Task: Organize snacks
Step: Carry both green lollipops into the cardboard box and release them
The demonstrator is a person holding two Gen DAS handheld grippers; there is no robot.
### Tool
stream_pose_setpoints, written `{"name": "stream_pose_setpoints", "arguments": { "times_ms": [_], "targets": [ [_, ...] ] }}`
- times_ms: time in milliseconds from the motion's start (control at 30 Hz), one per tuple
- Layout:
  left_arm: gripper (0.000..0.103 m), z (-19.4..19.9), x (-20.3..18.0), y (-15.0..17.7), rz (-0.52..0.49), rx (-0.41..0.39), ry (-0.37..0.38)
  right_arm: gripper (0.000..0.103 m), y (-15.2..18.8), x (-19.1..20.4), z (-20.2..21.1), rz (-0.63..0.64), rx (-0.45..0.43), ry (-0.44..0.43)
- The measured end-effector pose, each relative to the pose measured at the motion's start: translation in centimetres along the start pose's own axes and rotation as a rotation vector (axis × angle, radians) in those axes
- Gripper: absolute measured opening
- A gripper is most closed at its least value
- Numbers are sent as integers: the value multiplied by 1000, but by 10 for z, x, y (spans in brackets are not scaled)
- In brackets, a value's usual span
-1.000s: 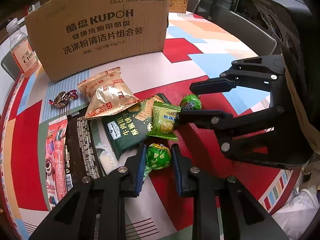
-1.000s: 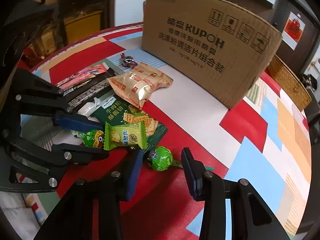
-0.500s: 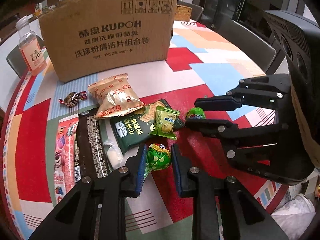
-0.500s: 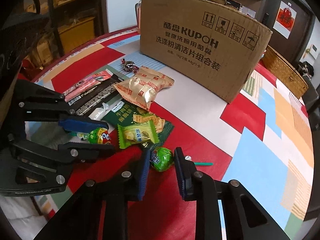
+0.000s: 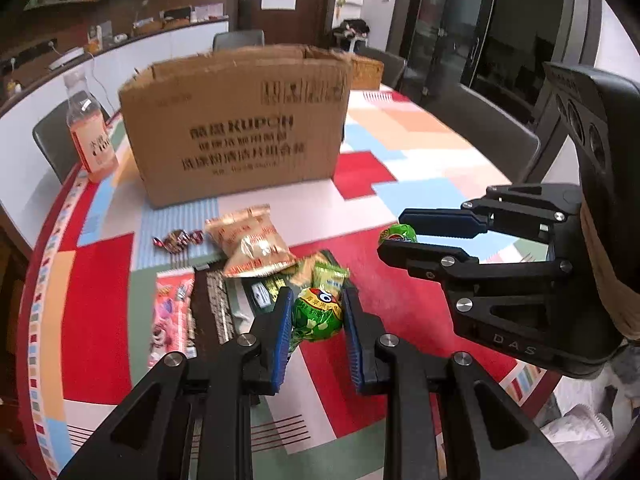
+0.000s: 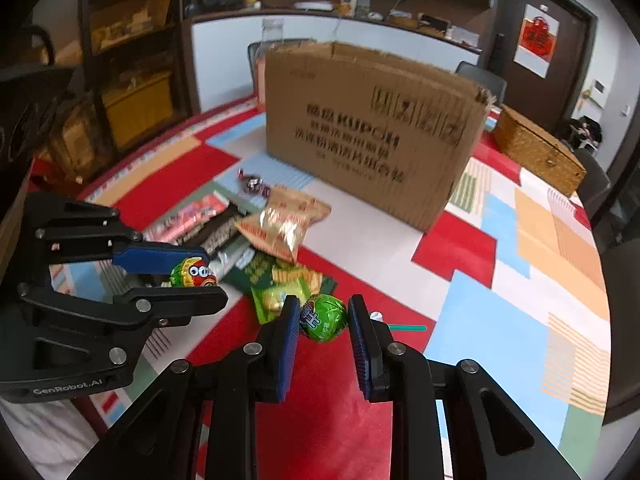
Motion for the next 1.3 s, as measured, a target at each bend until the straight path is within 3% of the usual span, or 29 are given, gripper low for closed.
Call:
{"name": "stream_pose_setpoints", "arguments": {
  "times_ms": [567, 900, 1300],
  "targets": [
    [25, 47, 41, -56, 1, -184, -124, 26, -58, 5, 36, -113, -187, -2],
    [25, 62, 68, -109, -12, -296, -183, 26, -123, -8, 52, -176, -330, -7],
    [25, 56, 110, -172, -25, -354, -232, 26, -189, -27, 44, -223, -398, 0]
  ]
}}
Point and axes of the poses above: each gripper's, at about its wrist camera, not at the fingertips, and z roughly against the way its jaws point, x to its left, y to its underside, the point moved 7 cm from there along -z, roughly the way its jaws point, and after that the axes turned 13 degrees about -z, right-handed, at the moved point
